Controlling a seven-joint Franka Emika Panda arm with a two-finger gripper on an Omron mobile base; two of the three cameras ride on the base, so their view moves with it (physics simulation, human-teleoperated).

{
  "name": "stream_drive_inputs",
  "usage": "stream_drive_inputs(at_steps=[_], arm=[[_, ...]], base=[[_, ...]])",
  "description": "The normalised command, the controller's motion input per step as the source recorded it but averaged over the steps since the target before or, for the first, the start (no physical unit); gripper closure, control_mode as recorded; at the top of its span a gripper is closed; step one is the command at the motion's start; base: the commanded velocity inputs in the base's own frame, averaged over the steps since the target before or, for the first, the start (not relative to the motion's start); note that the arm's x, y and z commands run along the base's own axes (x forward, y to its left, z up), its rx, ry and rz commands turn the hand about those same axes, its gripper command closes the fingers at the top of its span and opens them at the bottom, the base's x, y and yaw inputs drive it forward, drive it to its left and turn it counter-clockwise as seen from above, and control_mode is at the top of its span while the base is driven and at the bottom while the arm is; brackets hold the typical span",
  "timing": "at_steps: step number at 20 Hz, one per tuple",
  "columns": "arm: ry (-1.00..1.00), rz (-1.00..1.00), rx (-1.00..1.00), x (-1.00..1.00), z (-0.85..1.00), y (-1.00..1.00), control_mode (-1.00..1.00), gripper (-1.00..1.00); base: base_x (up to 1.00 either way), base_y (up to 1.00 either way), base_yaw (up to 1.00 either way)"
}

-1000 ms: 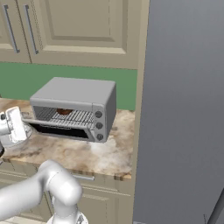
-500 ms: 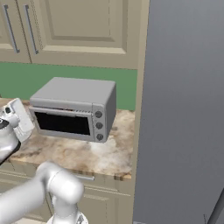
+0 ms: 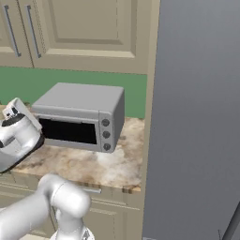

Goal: Pick up the bagel from the plate, place it on the toaster oven rack, close the door, and set the timer.

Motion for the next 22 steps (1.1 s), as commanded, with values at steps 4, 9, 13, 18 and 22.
stream_drive_inputs(at_steps=[4,9,13,18,22], arm=[[0.00,0.44,-0.01,0.42,0.19,-0.09,-1.00,-1.00],[0.02,0.38,-0.05,0.39,0.04,0.00,-1.00,-1.00],[0.04,0.33,-0.08,0.32,0.00,0.00,-1.00,-1.00],[0.01,0.29,-0.05,-0.15,0.45,0.00,-1.00,-1.00],[0.00,0.22,0.00,-0.57,0.96,0.00,-1.00,-1.00]], base=[[0.00,0.00,0.00],[0.00,0.00,0.00],[0.00,0.00,0.00],[0.00,0.00,0.00],[0.00,0.00,0.00]])
